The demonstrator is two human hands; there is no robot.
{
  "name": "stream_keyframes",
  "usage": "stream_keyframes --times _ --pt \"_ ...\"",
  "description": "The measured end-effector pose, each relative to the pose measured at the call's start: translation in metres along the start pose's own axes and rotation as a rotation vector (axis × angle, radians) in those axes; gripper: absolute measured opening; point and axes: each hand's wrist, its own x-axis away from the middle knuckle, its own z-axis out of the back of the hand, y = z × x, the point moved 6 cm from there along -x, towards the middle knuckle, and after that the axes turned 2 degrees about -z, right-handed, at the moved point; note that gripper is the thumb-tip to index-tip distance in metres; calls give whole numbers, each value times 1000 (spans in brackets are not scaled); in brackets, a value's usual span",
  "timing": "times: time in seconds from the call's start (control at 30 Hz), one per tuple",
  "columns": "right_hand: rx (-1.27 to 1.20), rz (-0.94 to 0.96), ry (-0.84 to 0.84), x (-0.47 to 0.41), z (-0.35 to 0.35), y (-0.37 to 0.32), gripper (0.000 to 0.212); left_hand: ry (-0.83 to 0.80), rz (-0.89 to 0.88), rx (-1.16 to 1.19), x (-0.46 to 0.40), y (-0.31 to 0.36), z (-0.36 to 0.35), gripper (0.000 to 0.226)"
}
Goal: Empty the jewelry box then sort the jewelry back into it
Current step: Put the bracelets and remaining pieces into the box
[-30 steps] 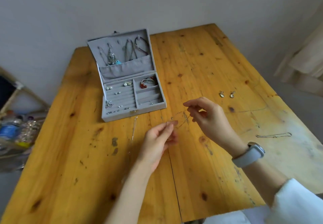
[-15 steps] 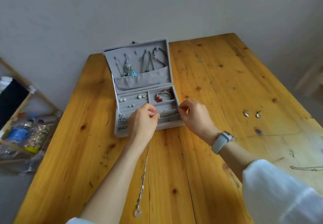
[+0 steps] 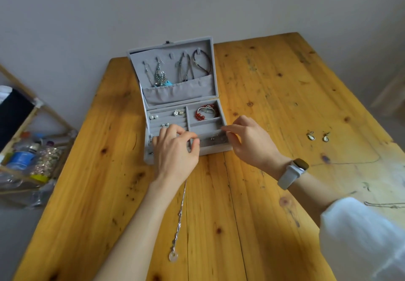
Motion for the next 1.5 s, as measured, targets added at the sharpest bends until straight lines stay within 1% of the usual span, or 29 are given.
stream_keyframes --times 0.07,0.1,0.17,0.23,0.33,0.4,0.5,0.57,0.63,0.67,0.73,0.77,0.83,0.9,0.97,1.03,1.13,1.23,1.27,1.37,1.43,1.5 --pt "-136 26 110 21 6 -3 25 -52 90 82 28 -5 8 10" --pt "-181 55 128 33 6 -8 25 -106 154 112 45 -10 10 9" --pt "-211 154 65 53 -3 -25 25 -196 267 155 83 -23 11 10" --pt "-176 292 -70 67 -21 -47 28 -219 332 185 117 -35 14 13" --pt "-44 455 -268 73 -55 -79 34 -146 345 120 146 -49 23 17" --pt "10 466 -358 72 -72 -91 29 -110 334 108 155 -54 27 21" --pt "20 415 -343 66 -79 -94 19 -96 303 131 163 -57 29 22" --pt "73 444 -328 67 -80 -95 19 -90 301 134 163 -56 29 22" --pt "92 473 -332 70 -78 -95 18 -105 315 144 160 -53 29 31" --pt "42 467 -334 71 -73 -96 16 -126 318 166 158 -51 29 39" --pt "-179 406 -376 71 -58 -97 11 -195 307 291 153 -44 25 51" --pt "-293 373 -396 69 -48 -98 9 -236 302 402 149 -39 22 51" --pt "-415 337 -385 65 -26 -100 9 -284 293 635 141 -24 17 45" --pt "-494 310 -360 61 -5 -99 12 -296 290 827 130 -7 14 39" --pt "-579 271 -323 57 15 -93 18 -292 288 997 117 11 13 40" --pt "-633 228 -255 52 36 -80 26 -287 271 1155 102 32 12 32" --pt "-646 169 -114 48 66 -52 30 -323 261 1305 81 66 5 22" --pt "-648 84 -3 51 92 -17 28 -430 321 1431 67 98 -14 16" --pt "-645 48 25 54 98 -4 25 -472 336 1436 63 108 -22 16" --pt "-597 -58 131 64 113 37 21 -535 314 1298 52 134 -39 20" --pt "-517 -146 139 72 114 68 18 -525 290 1164 42 146 -47 19" --pt "-417 -253 128 80 109 102 15 -475 216 970 30 152 -52 17"
